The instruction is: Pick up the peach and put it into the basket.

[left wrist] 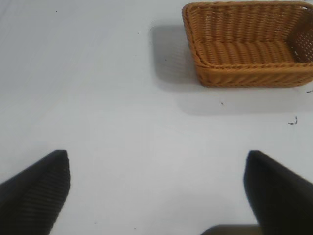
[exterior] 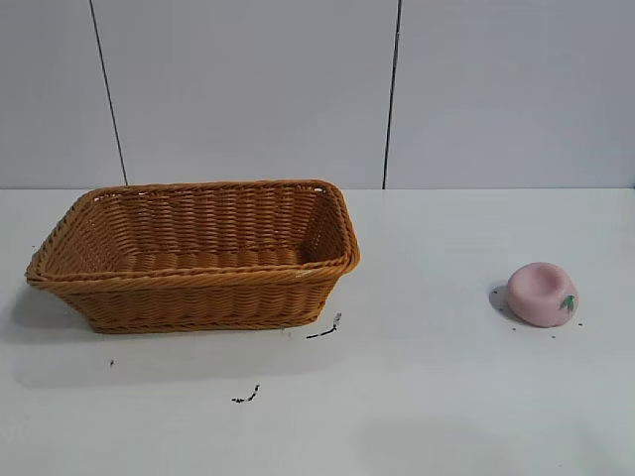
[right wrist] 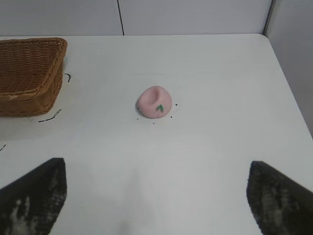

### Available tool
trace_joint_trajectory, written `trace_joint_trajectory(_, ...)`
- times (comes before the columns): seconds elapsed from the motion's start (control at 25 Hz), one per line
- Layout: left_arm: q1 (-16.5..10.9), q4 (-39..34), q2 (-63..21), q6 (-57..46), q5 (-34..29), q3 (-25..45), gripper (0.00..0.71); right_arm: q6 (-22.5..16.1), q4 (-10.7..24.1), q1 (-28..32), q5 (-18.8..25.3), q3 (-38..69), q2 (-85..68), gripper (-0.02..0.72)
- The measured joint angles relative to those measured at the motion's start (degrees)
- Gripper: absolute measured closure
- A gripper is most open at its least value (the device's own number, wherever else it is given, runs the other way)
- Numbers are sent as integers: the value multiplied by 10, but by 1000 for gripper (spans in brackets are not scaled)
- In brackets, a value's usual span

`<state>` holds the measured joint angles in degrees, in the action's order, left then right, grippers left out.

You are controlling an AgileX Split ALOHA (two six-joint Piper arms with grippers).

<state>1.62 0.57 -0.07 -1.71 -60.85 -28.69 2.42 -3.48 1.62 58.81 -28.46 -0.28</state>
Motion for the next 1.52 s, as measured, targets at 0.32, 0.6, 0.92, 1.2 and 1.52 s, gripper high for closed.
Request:
trace_joint_trajectory(0.32,0,0,0,0,0,0,17,0,-2,0,0,0,0,8)
trace_joint_trajectory(0.6,0,0,0,0,0,0,17,-9,-2,0,-1,-29,71,8)
trace_joint_trajectory(0.92,0,0,0,0,0,0,17,-11,0,0,-15,-182,429,8)
trace_joint_trajectory(1.2,0,0,0,0,0,0,17,14,3,-1,-18,-341,724,8)
trace_joint_trajectory(1.52,0,0,0,0,0,0,17,39,30,-53,-24,-439,938,8)
